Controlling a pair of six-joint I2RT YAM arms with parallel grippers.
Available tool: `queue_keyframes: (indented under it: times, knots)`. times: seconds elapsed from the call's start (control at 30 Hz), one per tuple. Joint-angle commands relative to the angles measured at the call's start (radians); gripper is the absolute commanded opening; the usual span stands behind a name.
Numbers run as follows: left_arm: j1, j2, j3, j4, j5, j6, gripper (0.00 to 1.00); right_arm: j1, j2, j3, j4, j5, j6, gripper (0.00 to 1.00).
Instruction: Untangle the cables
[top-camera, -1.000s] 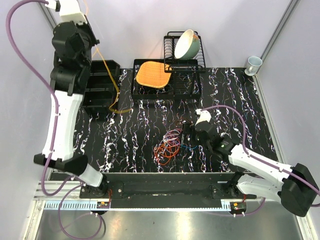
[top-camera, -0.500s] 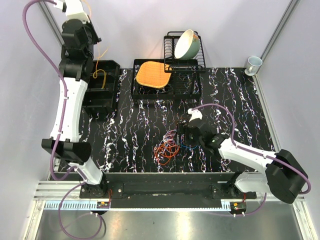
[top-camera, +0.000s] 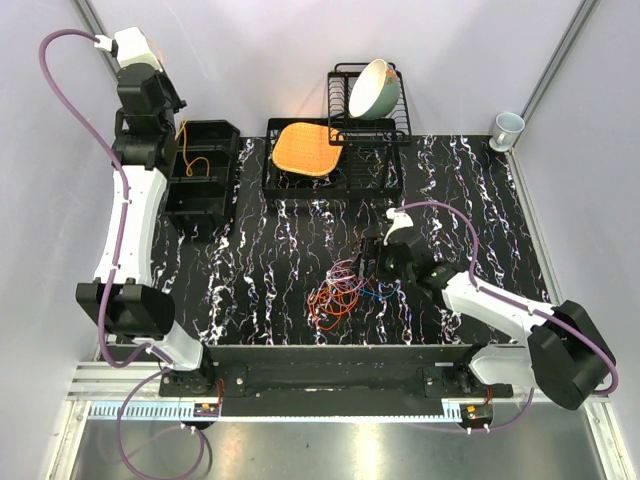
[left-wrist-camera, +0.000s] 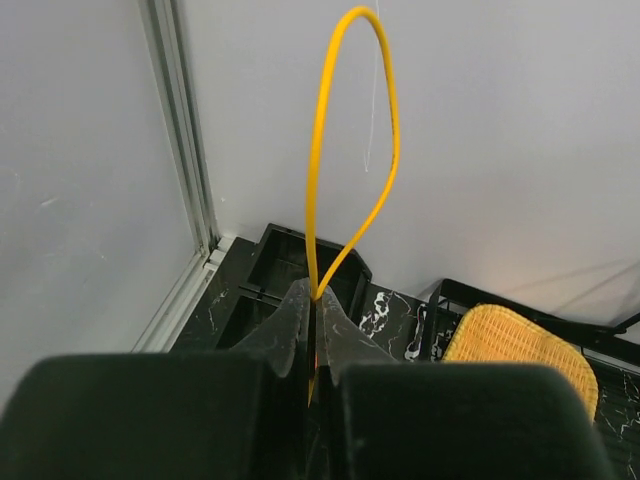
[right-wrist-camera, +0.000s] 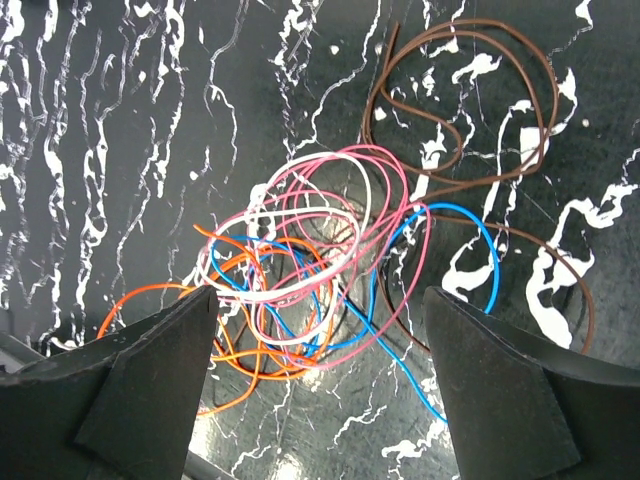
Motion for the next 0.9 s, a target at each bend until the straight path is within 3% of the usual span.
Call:
queue_keyframes:
  times: [0.0, 0.23, 0.63, 0.87]
  knots:
    - [0.003, -0.061, -0.007, 0.082, -0.015, -0.023, 0.00, -0.019, -0.014, 0.002, 0.059, -0.042, 0.008, 0.89]
    - [0.008, -0.037, 0.030, 0.122, 0.038, -0.036, 0.00, -0.032, -0.003, 0.005, 0.060, -0.076, 0.010, 0.88]
    - [0.045, 0.218, 0.212, 0.119, 0.107, -0.062, 0.00, -0.065, -0.007, -0.014, 0.085, -0.120, 0.016, 0.88]
    - [0.068, 0.315, 0.208, 0.165, 0.156, -0.054, 0.00, -0.082, -0.011, -0.023, 0.096, -0.142, 0.022, 0.87]
